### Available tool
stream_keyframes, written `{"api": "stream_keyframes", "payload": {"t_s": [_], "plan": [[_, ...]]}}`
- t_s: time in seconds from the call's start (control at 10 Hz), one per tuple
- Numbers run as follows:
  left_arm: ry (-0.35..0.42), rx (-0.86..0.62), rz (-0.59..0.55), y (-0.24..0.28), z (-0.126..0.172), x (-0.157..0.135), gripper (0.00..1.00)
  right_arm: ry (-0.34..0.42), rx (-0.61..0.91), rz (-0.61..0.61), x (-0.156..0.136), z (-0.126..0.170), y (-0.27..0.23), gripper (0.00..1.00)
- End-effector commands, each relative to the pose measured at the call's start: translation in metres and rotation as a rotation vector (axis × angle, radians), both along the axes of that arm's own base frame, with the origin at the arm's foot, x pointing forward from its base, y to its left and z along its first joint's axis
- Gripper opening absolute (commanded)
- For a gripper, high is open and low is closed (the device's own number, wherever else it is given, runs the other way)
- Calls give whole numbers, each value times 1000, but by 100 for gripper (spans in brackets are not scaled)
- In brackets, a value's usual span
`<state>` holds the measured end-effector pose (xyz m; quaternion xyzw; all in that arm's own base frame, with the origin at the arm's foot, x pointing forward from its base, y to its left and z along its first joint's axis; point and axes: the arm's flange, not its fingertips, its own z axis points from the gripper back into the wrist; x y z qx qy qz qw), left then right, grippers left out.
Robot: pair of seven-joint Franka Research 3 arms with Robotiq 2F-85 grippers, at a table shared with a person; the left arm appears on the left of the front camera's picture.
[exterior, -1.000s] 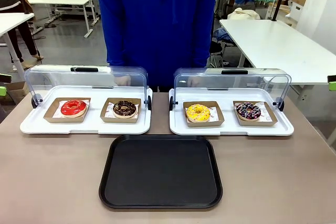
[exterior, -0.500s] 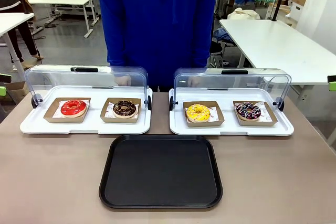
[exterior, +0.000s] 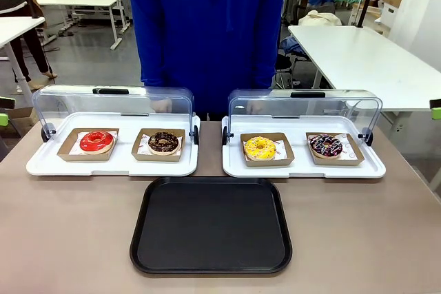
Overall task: Move the third donut from the left to the tray.
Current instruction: Pick up the Paper togo box containing the Donut indicated by the person and place it on the Handle tray.
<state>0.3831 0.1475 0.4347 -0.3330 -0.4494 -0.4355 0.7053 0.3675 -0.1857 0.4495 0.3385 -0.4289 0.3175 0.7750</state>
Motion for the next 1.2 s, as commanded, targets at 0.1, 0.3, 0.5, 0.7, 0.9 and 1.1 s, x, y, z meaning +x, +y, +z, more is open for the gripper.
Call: {"api": "stream_keyframes", "payload": {"t_s": [0.1,0.3,0.5,0.7,0.9,1.1], "plan": [[-6,-7,-9,1,0,0,100,-40,13,4,5,2,-2,100],[-6,-7,-9,1,0,0,100,-40,13,4,5,2,-2,100],[-6,-7,-9,1,0,0,100,-40,13,4,5,2,-2,100],[-6,-7,-9,1,0,0,100,-40,13,4,5,2,-2,100],[-6,-7,-9,1,0,0,100,-40,13,4,5,2,-2,100],[-6,-7,-9,1,0,0,100,-40,13,4,5,2,-2,100]]}}
